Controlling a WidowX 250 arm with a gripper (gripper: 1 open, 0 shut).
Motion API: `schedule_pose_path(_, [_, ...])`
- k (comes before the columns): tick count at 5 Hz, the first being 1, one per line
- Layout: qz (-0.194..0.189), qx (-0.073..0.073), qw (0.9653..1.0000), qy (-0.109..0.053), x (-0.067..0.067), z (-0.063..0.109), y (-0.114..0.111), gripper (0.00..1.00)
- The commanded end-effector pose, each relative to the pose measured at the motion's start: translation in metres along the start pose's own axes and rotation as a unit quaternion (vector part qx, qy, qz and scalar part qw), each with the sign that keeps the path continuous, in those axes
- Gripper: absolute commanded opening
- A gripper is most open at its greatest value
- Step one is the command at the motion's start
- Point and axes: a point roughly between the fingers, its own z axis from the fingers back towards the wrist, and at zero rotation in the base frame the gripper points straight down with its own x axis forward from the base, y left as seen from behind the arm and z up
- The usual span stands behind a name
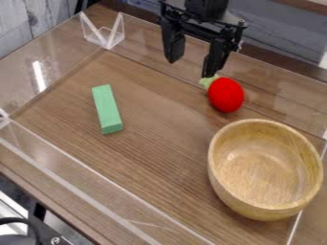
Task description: Move the red object to the left side of the table
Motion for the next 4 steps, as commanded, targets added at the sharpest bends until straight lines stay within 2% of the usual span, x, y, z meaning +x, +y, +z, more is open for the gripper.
schedule_pose_path(1, [-0.003, -0.006, 1.0000, -0.001, 0.009, -0.015, -0.008, 1.00])
schedule_pose_path(2, [-0.008, -0.014, 0.9999, -0.006, 0.024, -0.036, -0.019, 1.00])
schedule_pose_path(3, [-0.010, -0.019, 0.9996, -0.017, 0.049, -0.049, -0.028, 1.00])
schedule_pose_path(4, [-0.007, -0.020, 0.9996, -0.019, 0.059, -0.057, -0.033, 0.00])
